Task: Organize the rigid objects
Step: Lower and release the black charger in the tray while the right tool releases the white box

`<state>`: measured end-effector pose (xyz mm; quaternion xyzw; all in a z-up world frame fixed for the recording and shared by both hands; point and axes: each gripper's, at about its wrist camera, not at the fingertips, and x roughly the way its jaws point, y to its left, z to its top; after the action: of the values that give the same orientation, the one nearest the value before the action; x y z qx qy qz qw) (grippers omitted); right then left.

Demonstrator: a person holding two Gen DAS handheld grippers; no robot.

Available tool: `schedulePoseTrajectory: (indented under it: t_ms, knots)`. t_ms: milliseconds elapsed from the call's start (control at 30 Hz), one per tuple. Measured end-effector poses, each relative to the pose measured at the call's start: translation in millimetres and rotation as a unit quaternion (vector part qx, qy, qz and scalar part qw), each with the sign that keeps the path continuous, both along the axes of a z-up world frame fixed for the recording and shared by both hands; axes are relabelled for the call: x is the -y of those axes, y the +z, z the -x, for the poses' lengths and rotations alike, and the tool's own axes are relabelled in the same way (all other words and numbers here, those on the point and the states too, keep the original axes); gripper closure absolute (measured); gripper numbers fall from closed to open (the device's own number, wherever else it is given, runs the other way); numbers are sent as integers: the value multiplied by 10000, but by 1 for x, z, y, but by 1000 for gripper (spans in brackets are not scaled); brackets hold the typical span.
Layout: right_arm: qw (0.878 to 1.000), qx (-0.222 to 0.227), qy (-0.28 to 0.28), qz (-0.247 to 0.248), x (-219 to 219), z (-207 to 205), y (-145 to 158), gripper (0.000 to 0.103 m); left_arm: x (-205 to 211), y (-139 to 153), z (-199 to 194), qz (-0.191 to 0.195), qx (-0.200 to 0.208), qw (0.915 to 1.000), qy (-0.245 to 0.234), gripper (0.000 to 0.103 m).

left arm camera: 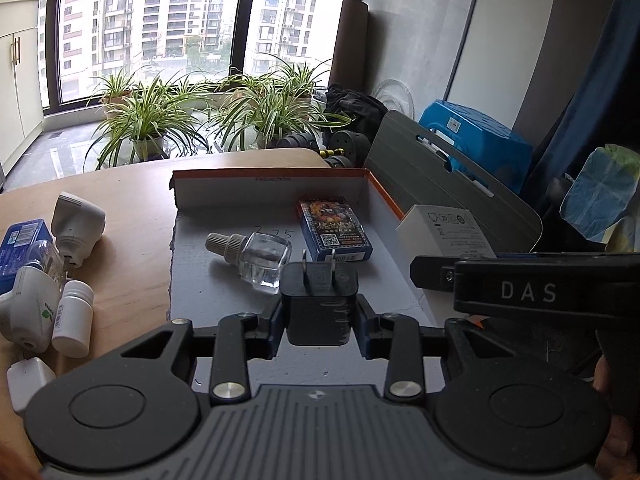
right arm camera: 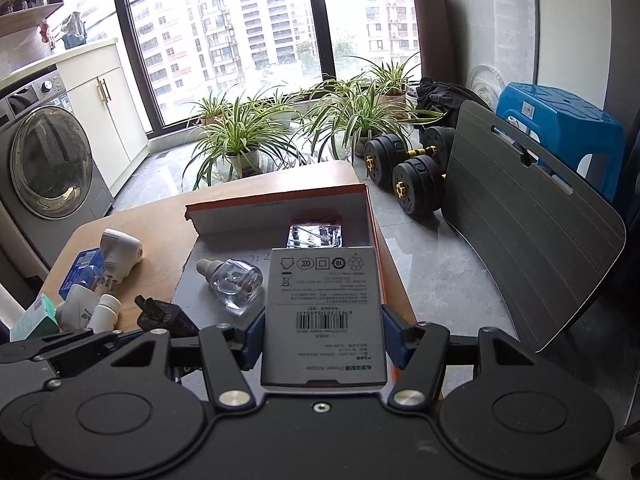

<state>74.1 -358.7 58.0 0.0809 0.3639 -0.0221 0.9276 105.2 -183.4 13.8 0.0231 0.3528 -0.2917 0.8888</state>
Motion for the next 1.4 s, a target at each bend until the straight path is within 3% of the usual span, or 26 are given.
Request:
schedulePoseTrajectory:
  t_ms: [533,1200,1233,1300,1400]
  knots:
    - [10000,15,8,13,8,-18,1,32,6,10,-42,18,75,9998,157,67]
    - [9998,-164,93,-2,6,-92,-17,31,33,-1,-119,-34,-233,9997,72,66]
    - [9999,-147,65,12,5,-95,-18,31,33,-2,-122,-32,-258,9996,89,65]
    - [9999,-124,7,44,5,-97,-19,26,30,-1,-125,24,-342,9994,103,46]
    - [10000,-44,-53,55,6,-91,-16,26,24,2,-121,41,-294,9995,134,39]
